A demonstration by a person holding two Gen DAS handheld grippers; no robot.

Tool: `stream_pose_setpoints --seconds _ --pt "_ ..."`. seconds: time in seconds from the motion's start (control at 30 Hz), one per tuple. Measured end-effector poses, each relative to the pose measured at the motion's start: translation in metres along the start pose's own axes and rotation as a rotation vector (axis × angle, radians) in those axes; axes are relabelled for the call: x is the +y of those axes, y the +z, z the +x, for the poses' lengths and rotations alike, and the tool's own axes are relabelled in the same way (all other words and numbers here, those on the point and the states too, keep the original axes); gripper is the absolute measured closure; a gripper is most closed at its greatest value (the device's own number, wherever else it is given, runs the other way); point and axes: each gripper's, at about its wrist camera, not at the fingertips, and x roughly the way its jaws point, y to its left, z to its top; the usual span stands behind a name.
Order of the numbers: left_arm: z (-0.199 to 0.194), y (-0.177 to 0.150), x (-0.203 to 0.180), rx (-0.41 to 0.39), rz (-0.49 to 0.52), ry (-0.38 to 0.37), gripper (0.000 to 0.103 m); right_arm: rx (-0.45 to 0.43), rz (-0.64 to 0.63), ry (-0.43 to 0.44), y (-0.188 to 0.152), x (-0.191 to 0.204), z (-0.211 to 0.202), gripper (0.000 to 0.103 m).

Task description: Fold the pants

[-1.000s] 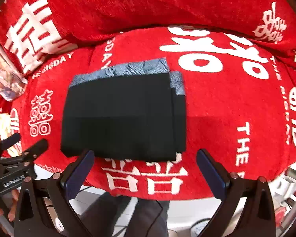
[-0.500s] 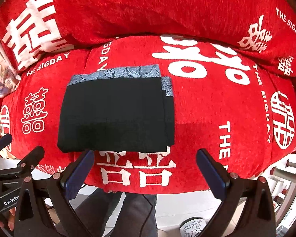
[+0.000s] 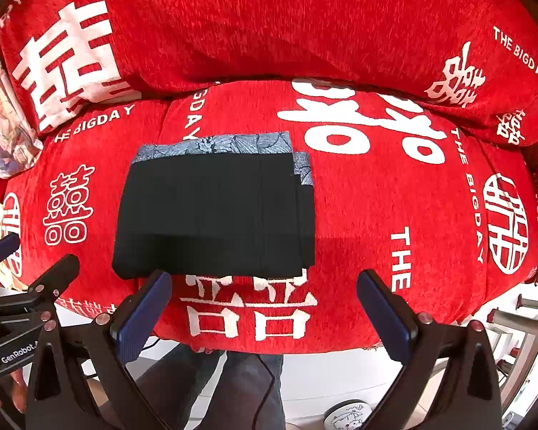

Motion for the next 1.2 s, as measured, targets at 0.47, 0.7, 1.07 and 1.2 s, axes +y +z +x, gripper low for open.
stream_pose_setpoints --seconds 0.47,0.7,1.07,1.2 --pt "-0.0027 0.0027 -0.0032 -0.007 0.018 -0.001 0.0 -0.022 0.012 -0.008 0.0018 0.001 -0.007 0.0" --pt "-0.0031 0.0051 -0.0069 -0.007 0.027 -0.001 0.0 -0.032 0.015 -0.016 0.003 0.0002 -0.0091 0.0" --pt "-0.0058 0.0073 -0.0089 -0.022 0.045 0.006 0.0 -0.041 0.009 -0.022 0.0042 -0.0011 -0.0104 0.0" --pt "-0.006 0.0076 -0.0092 -0.021 0.046 0.006 0.0 -0.041 0.008 -0.023 0.0045 -0.0012 -0.0105 0.0"
